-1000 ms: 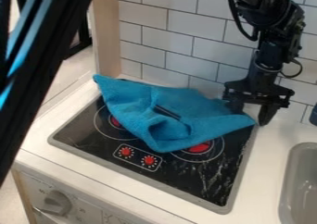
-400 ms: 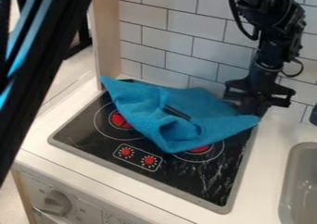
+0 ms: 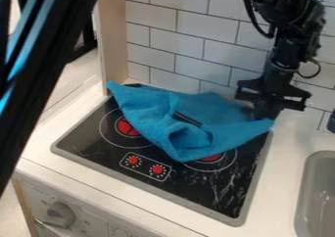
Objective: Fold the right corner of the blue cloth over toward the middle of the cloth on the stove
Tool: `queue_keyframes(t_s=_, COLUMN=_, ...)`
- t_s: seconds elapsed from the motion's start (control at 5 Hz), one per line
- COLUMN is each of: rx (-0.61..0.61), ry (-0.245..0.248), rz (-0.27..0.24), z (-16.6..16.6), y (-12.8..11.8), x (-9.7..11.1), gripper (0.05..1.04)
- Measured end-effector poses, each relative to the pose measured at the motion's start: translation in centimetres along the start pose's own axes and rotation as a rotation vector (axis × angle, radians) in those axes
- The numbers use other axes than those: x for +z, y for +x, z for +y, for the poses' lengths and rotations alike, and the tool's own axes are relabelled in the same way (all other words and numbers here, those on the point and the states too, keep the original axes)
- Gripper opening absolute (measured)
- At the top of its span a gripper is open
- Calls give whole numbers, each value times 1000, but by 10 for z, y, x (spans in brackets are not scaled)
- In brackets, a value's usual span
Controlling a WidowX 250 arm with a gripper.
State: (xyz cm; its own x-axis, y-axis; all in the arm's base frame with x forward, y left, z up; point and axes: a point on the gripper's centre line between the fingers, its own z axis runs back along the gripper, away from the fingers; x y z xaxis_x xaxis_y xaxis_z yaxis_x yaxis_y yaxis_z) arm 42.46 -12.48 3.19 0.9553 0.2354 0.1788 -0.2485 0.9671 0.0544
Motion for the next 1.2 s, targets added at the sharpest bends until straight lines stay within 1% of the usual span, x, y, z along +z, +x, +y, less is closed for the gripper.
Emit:
queue_keyframes(t_s=0.2, rx=13, ry=-32, rz=-75, z=3, y=9, x=35, gripper=50)
queue_keyframes(t_s=0.4, rx=41, ry=-19, rz=-123, z=16, y=6, x=57, gripper=50)
queue_keyframes(t_s=0.6, rx=107, ry=-27, rz=-163, z=34, y=-8, x=90, gripper=50)
queue_keyframes(t_s=0.8, rx=170, ry=-8, rz=-172, z=55, y=-28, x=109, gripper=50)
queue_keyframes(t_s=1.0, rx=190, ry=-5, rz=-141, z=66, y=-48, x=110, gripper=50)
queue_keyframes(t_s=1.2, rx=161, ry=-25, rz=-76, z=68, y=-71, x=92, gripper=50)
